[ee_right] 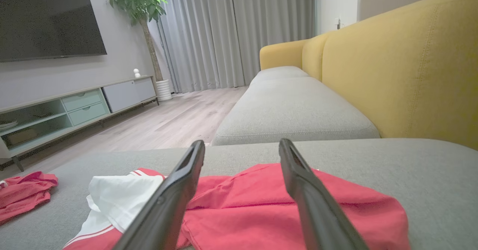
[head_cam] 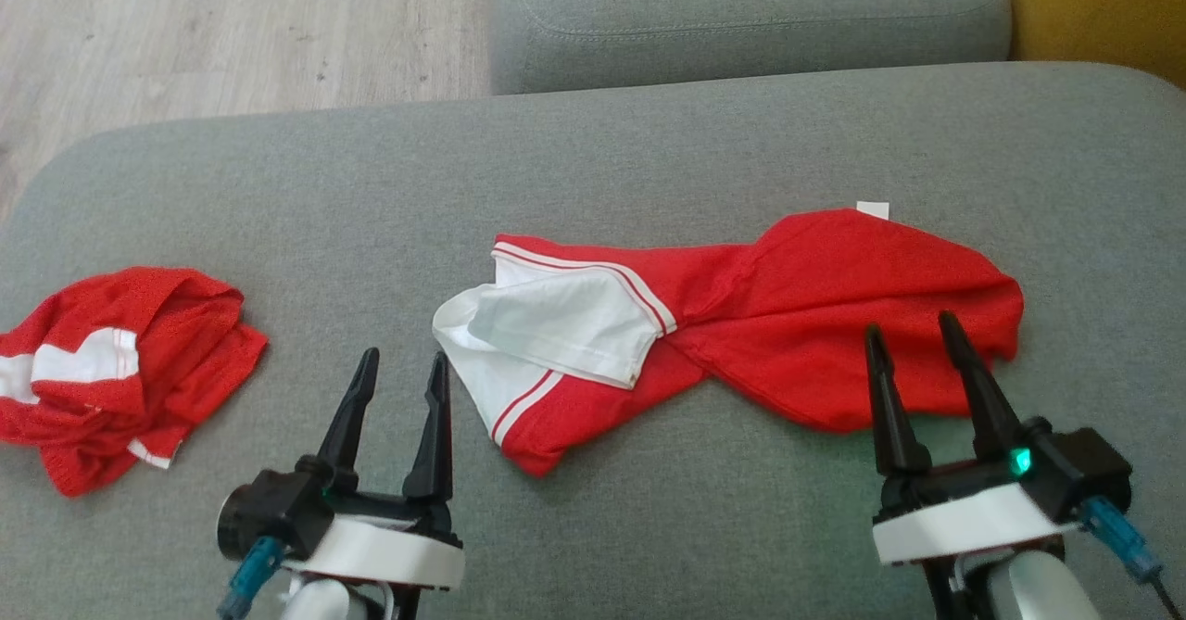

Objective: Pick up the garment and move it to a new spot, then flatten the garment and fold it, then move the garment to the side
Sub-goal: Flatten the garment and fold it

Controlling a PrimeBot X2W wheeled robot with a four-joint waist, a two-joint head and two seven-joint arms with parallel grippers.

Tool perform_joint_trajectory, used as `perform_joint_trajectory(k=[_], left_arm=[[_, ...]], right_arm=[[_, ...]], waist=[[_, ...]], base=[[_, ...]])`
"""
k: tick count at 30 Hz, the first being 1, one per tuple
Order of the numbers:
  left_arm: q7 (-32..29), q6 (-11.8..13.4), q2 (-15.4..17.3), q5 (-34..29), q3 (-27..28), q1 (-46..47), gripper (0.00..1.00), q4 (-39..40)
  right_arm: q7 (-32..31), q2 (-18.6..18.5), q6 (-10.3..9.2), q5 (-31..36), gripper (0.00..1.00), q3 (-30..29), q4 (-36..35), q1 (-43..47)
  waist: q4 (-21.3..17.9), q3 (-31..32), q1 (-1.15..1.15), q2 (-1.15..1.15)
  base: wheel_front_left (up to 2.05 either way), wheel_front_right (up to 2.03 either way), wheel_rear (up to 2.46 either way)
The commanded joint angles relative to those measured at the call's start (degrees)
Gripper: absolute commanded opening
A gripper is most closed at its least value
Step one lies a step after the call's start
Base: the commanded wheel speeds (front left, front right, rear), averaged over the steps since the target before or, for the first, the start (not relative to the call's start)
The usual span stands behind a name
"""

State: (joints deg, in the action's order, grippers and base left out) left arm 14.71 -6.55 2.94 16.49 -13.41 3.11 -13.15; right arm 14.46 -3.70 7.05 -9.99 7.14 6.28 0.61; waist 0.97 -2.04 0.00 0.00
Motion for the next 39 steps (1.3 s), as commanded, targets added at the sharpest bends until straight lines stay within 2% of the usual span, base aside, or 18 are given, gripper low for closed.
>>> perform_joint_trajectory(k=[1,13,20,25,29,35,39], left_arm=[[0.3,-0.1,-0.1,-0.3,1.2,1.3,1.0,1.7],[0.3,-0.1,-0.1,0.3,-0.2,1.7,1.0,1.2],[0.3,-0.1,-0.1,1.2,-1.6,2.9,1.0,2.5],[0.3,0.1,-0.1,1.6,-2.3,3.7,1.0,2.8],[0.3,0.3,-0.1,2.3,-3.5,4.7,1.0,2.2],[0.3,0.7,-0.1,2.9,-4.3,5.0,1.0,1.9],[0.3,1.0,-0.1,3.1,-4.8,4.8,1.0,1.9]], right_arm=[[0.5,0.3,0.44,0.0,1.0,0.9,-1.9,-0.7],[0.5,0.6,0.44,0.6,1.0,1.7,-0.6,-0.9],[0.5,-2.5,0.44,-0.9,1.0,9.3,5.2,-4.9],[0.5,-3.3,0.44,-6.1,1.0,14.0,11.7,-10.0],[-0.5,-4.3,0.44,-16.1,1.0,20.6,20.1,-15.2],[-2.2,-5.7,0.44,-24.3,1.0,25.0,25.2,-18.0],[-1.8,-6.7,0.44,-26.7,1.0,27.6,26.7,-19.4]], waist=[[0.3,-0.1,0.0,0.0],[3.1,-1.1,0.0,0.0],[6.3,-3.3,0.0,0.0],[8.6,-5.3,0.0,0.0],[11.4,-6.6,0.0,0.0],[13.6,-7.0,0.0,0.0],[14.5,-7.2,0.0,0.0]], base=[[0.0,0.0,0.0],[0.0,0.0,0.0],[0.0,0.0,0.0],[0.0,0.0,0.0],[0.0,0.0,0.0],[0.0,0.0,0.0],[0.0,0.0,0.0]])
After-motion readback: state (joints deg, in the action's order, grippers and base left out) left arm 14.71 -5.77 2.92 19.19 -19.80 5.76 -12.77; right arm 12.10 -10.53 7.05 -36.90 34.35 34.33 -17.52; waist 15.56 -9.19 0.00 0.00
